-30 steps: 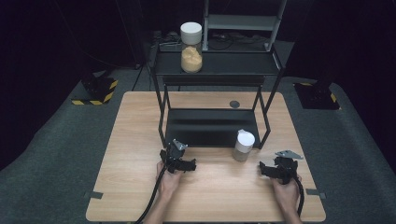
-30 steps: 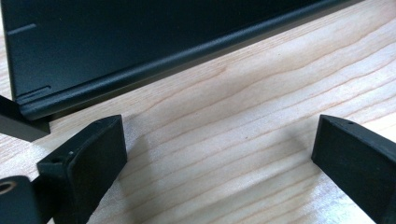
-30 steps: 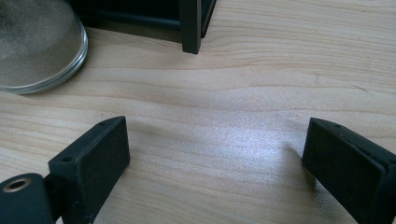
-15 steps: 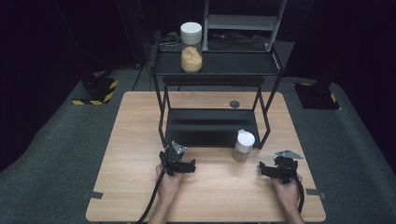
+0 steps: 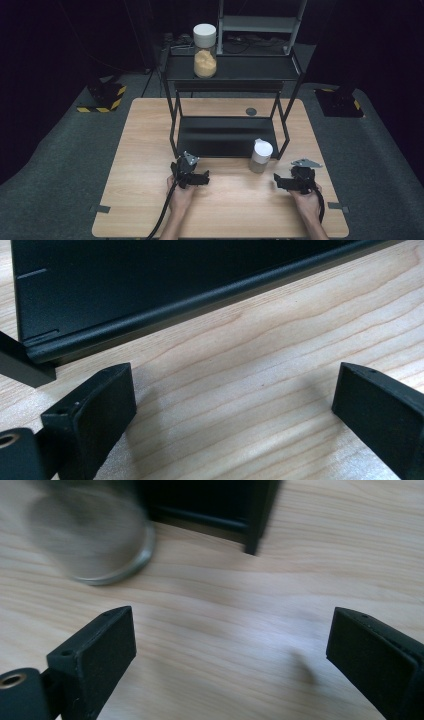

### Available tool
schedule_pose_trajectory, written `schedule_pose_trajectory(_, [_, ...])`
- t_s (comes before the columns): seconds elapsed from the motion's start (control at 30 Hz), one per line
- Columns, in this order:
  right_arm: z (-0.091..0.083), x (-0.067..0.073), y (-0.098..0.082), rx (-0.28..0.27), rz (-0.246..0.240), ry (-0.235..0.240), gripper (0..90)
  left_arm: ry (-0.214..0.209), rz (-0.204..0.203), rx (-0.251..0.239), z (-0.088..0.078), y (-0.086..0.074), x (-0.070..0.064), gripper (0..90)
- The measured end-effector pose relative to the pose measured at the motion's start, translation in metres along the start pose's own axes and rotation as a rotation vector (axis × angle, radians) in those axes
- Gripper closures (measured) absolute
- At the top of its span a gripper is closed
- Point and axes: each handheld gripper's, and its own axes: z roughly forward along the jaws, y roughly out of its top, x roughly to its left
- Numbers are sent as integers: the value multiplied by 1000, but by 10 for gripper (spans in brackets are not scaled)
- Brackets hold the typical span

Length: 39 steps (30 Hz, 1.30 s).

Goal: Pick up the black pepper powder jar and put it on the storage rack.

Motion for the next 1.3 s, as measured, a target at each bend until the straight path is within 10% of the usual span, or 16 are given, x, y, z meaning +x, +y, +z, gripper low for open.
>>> schedule_pose_trajectory(0.53, [11,7,20,-23,-27,155,53,-1,0,0,0,0,0,37])
schedule_pose_trajectory(1.3, [29,26,45,-30,-45,162,103,-2,-1,0,0,0,0,36])
